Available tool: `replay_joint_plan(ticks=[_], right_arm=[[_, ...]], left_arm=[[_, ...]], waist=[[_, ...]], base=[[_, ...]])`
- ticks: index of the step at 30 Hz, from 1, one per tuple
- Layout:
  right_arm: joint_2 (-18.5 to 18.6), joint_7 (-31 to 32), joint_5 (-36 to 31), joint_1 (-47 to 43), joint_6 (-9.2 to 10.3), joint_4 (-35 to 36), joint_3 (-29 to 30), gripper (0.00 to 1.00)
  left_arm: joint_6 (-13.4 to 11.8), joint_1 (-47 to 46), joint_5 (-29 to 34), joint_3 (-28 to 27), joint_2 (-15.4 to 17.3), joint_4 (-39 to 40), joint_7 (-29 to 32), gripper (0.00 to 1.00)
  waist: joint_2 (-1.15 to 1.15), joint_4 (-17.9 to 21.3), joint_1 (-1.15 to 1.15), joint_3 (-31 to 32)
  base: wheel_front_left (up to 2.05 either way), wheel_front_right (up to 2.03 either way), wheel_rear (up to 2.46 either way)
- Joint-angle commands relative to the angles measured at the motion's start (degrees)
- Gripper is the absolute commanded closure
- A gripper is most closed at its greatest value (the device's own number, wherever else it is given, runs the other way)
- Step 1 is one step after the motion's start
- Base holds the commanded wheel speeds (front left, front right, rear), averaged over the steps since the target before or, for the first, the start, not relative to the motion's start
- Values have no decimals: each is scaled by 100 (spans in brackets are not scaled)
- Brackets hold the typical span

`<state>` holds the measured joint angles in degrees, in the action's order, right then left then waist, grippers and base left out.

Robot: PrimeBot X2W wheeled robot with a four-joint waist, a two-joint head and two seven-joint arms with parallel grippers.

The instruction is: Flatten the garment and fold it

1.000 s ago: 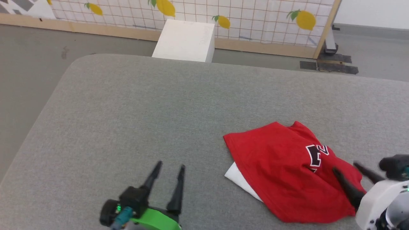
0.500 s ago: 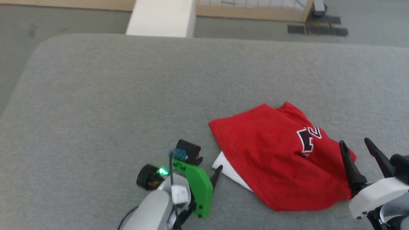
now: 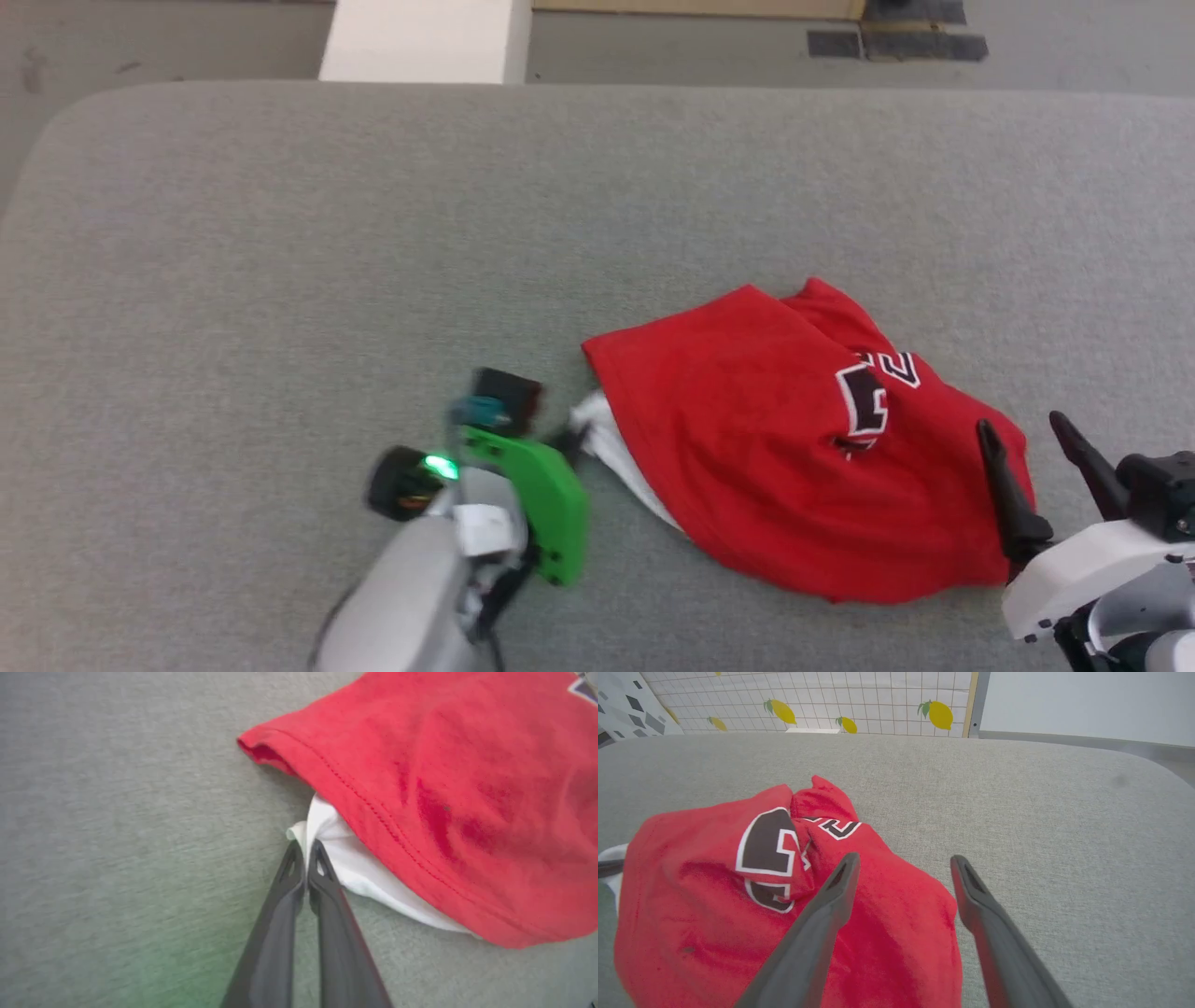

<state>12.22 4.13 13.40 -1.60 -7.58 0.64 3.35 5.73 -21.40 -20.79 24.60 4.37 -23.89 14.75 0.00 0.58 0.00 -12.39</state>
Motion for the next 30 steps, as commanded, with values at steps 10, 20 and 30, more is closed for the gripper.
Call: replay_joint_plan(ticks=[10, 20, 30], right_arm=[[60, 214, -147, -139, 9, -68, -265, 0], [86, 263, -149, -153, 9, -49, -461, 0], [734, 1684, 425, 5, 9, 589, -2166, 0]], left_arm=[[-689, 252, -373, -1288, 700, 248, -1233, 100], [-829, 501, -257, -1480, 743, 26, -2405, 0], [-682, 1576, 456, -1389, 611, 1467, -2971, 0]], waist=[[0, -559, 0, 345], [0, -731, 0, 481], [0, -1076, 0, 731]], base=[[0, 0, 0], [0, 0, 0], [0, 0, 0]])
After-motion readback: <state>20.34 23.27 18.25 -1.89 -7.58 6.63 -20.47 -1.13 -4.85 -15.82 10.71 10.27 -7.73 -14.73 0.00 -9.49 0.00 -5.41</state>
